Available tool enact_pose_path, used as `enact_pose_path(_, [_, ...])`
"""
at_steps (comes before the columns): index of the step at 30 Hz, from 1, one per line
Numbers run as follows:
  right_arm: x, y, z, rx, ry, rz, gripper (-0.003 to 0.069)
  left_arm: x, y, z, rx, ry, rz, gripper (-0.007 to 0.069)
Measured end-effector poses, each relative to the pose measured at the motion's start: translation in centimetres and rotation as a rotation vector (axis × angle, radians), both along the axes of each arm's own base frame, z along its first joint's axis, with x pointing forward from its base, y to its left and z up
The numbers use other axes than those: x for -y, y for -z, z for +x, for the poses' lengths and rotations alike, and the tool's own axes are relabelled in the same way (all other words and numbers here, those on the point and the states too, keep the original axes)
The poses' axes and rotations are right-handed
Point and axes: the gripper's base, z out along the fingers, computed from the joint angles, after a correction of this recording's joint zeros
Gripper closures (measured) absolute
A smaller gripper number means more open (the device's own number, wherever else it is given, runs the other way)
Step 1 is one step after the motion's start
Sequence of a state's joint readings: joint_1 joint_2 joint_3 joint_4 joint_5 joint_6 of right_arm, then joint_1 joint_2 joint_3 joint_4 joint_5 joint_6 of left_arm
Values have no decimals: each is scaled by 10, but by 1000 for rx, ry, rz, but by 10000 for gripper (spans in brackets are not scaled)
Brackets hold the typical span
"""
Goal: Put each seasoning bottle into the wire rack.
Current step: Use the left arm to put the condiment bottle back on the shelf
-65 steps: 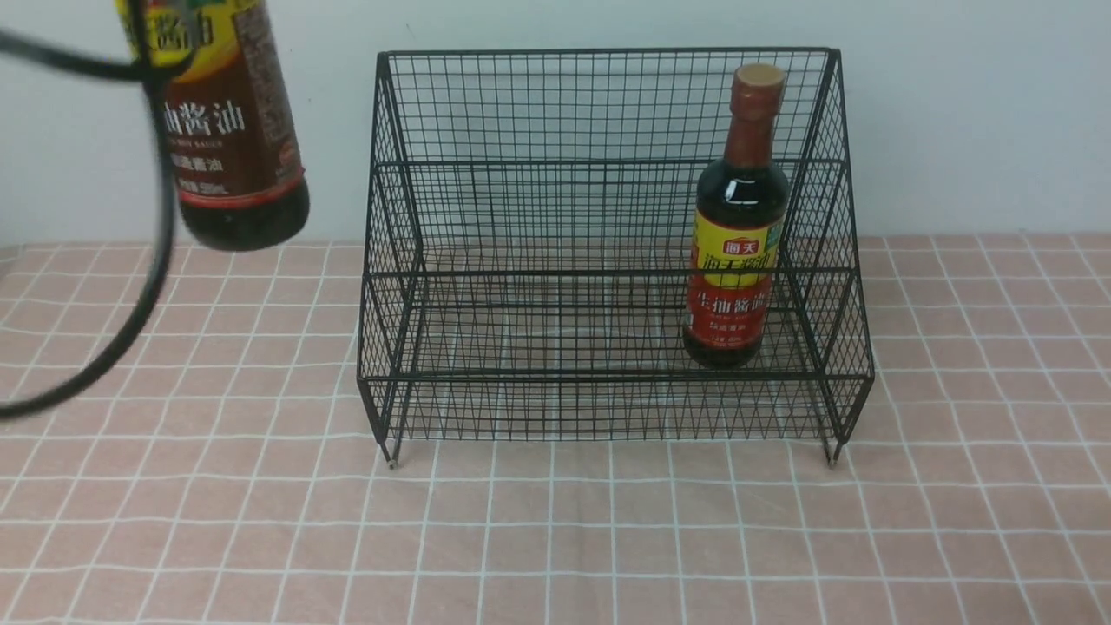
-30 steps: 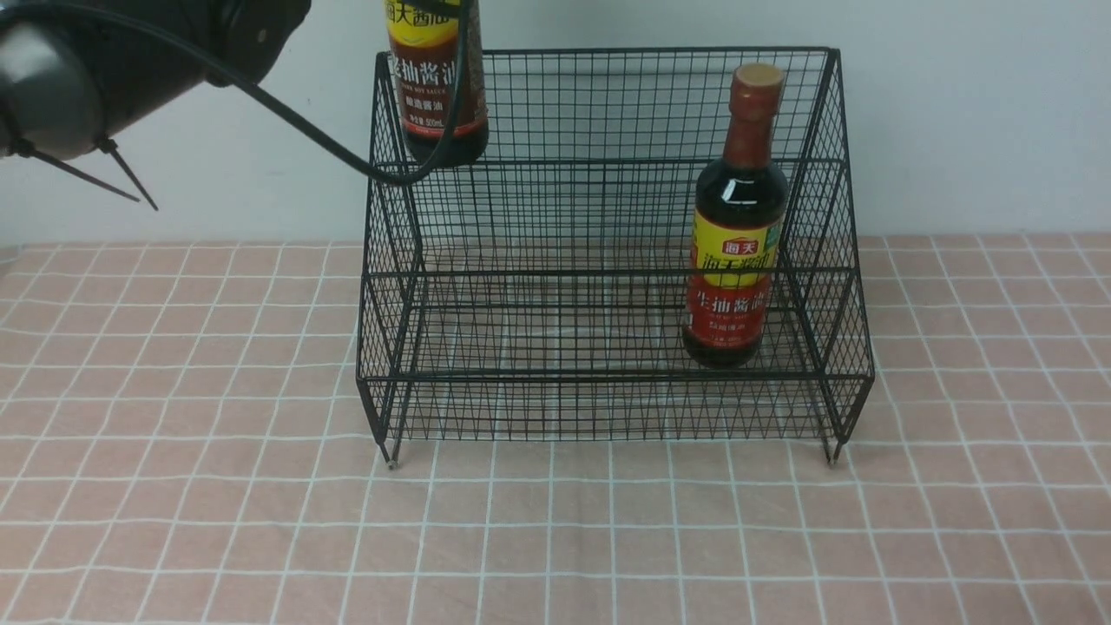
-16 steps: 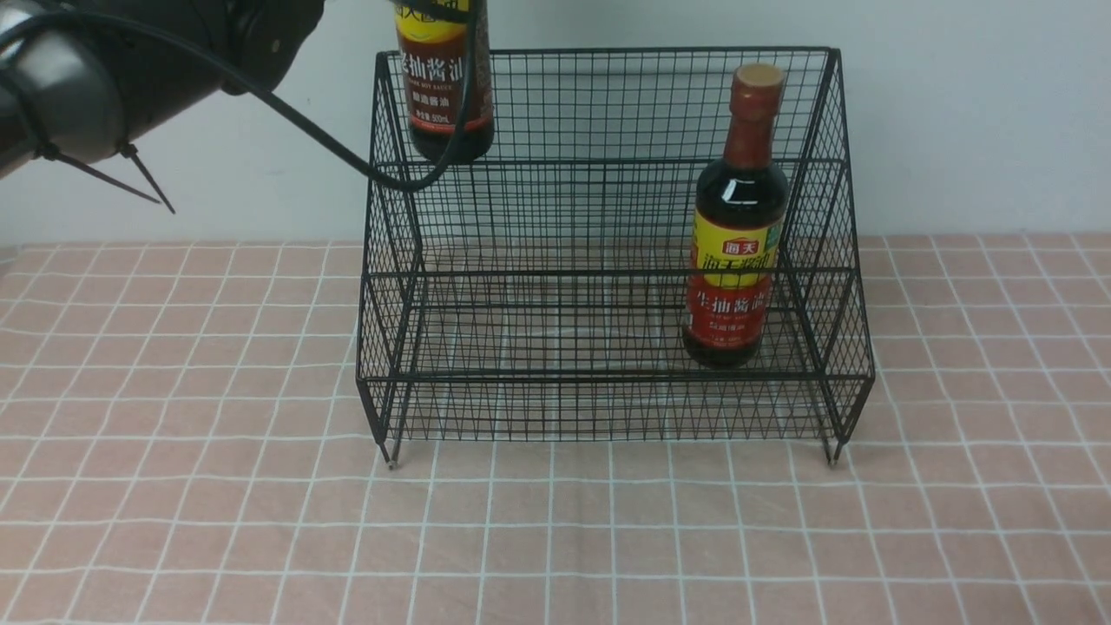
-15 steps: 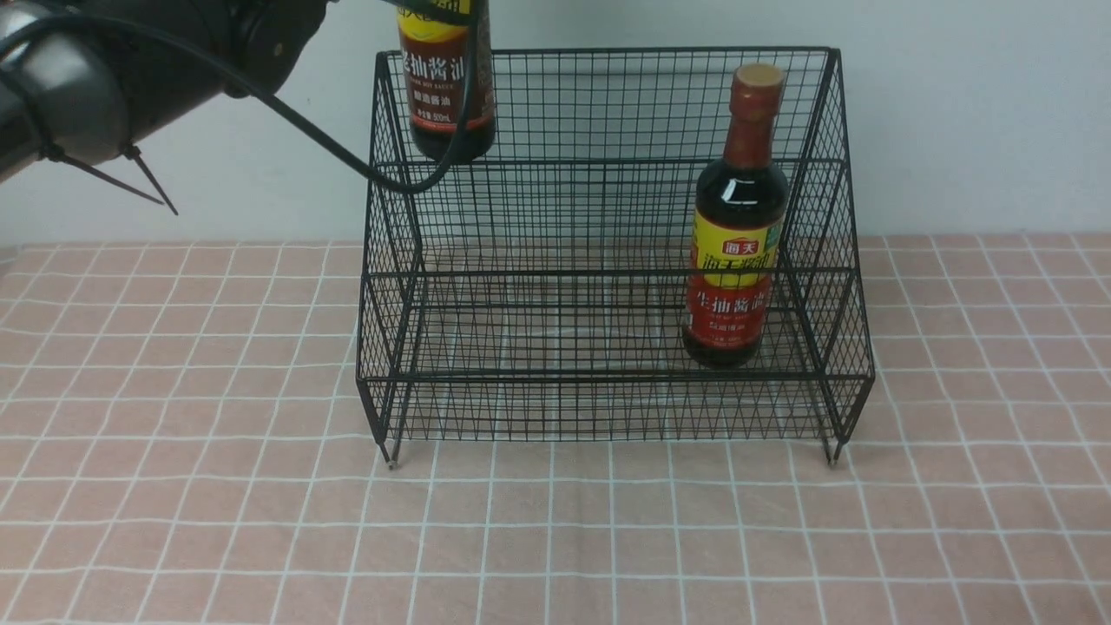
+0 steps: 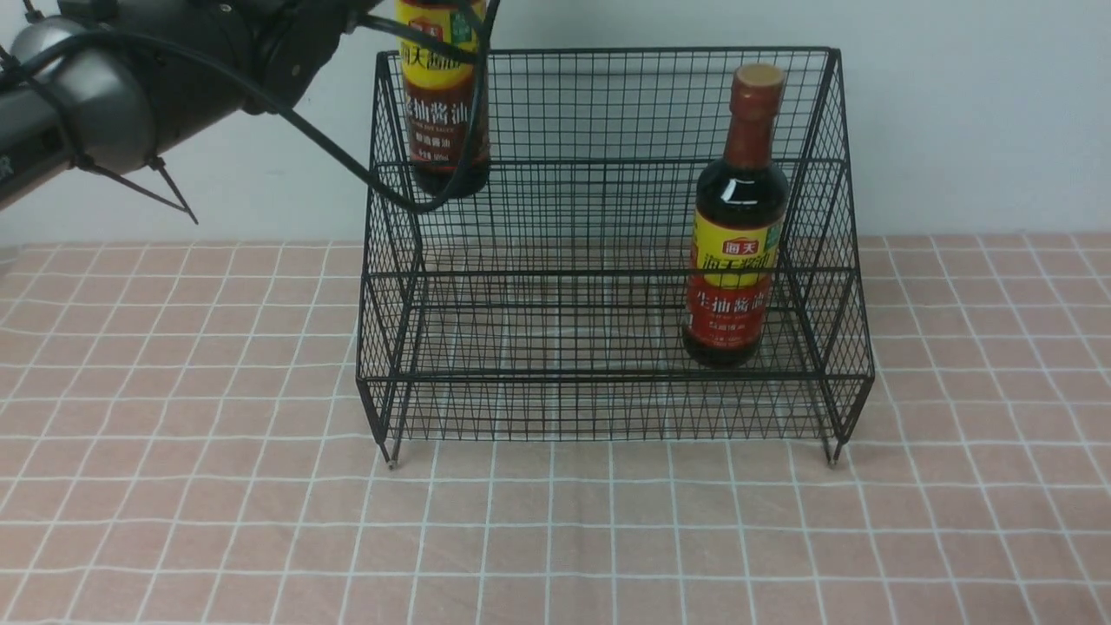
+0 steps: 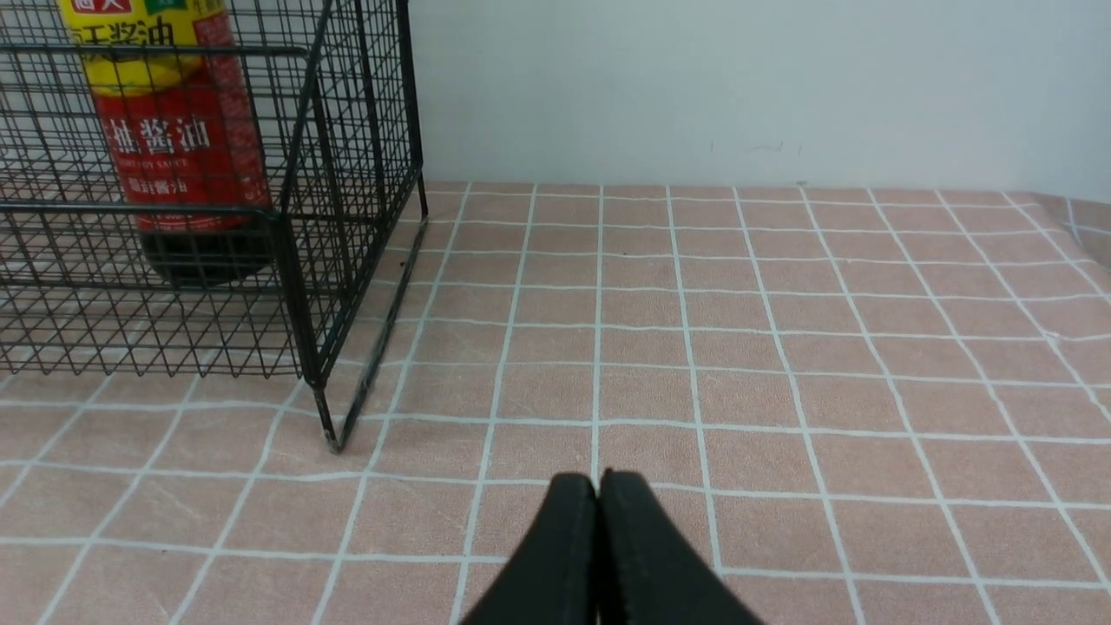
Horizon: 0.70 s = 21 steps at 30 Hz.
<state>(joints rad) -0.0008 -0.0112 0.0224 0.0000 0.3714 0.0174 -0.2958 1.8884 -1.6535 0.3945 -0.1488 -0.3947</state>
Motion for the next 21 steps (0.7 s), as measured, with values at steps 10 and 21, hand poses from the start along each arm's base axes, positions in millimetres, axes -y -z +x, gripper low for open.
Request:
enact_pose_path(10, [0,0,0,0,0,0,673,10,21,-3,-189,-41,59,376])
enact_pose_path(21, [0,0,0,0,0,0,673,30,44,-9,-331,-43,115,368])
